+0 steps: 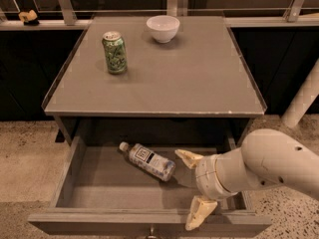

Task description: Pick blue plastic bottle from top drawer and place on counter

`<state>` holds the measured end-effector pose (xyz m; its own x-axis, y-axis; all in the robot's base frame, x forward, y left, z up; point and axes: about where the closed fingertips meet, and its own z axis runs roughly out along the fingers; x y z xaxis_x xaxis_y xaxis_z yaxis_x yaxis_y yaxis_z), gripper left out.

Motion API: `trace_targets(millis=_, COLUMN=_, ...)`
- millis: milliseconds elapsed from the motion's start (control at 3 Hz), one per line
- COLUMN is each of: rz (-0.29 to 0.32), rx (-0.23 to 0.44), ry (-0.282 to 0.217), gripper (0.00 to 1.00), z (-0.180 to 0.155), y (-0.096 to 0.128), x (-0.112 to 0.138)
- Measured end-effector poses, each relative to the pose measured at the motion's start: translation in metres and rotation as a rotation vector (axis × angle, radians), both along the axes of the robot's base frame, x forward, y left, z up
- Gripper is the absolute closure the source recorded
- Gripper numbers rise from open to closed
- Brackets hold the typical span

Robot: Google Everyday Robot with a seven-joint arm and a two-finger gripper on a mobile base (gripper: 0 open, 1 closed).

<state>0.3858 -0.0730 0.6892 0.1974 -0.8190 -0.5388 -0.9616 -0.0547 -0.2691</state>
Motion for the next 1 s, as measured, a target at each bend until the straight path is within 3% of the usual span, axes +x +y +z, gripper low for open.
trace_targets(millis=333, rz=0.005, rx=0.0, ry=-0.062, gripper=0.0, z=0.009, y=0.007, x=0.018)
trace_targets(millis=667, rz=0.026, rx=0.002, ry=-0.162, gripper=0.0, z=0.018, y=0.032, x=0.061)
trace_targets(millis=1000, rz=0.027, rx=-0.009, ry=-0.17, gripper=0.0, z=0.018, y=0.035, x=0.063)
